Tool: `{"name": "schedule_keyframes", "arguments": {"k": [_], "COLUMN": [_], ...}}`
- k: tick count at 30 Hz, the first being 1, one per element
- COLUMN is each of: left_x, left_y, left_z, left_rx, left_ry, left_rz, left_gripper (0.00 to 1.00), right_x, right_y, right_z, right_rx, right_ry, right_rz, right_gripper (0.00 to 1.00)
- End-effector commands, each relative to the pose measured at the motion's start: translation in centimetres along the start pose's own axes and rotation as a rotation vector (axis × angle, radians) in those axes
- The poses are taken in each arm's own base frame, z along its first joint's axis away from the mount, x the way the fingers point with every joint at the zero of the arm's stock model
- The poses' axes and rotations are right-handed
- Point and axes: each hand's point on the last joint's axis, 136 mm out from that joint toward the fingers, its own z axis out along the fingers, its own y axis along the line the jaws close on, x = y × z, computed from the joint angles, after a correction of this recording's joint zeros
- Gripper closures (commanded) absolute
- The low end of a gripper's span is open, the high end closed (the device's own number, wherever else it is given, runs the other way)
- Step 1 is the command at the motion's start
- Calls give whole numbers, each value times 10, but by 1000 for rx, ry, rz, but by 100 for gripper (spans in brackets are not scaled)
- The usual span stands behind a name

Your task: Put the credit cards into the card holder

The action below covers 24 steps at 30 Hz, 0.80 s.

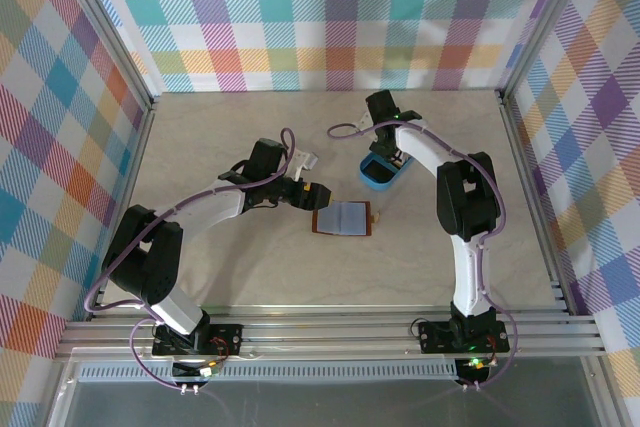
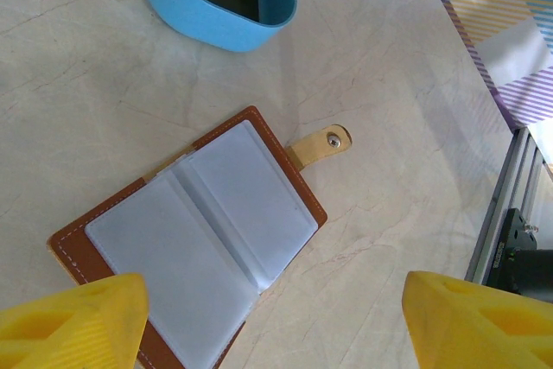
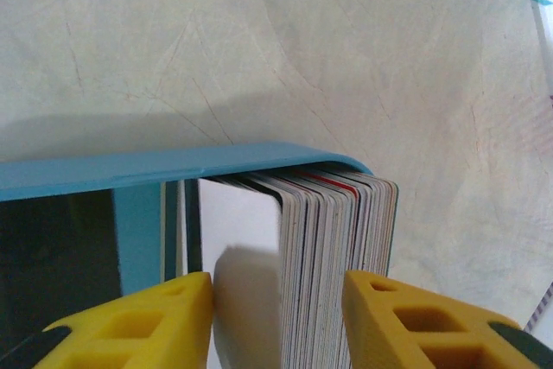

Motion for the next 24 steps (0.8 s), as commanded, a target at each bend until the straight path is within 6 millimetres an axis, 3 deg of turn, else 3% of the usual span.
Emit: {"name": "schedule_keyframes", "arguments": {"k": [1, 20, 24], "left_x": [-7, -7, -7], "left_y": [0, 0, 0], "left_z": [0, 0, 0], "left_rx": [2, -1, 1], "left_ry": [-4, 0, 3], "left_rz": [8, 4, 2], "left_gripper": [22, 22, 21], "right_x": [-1, 0, -1], "right_y": [-7, -6, -6], "right_z": [-16, -20, -23], "right_rx": [13, 4, 2], "right_ry": [-17, -11, -14], "right_rz": [16, 17, 17], "right_gripper": [60, 81, 90]}}
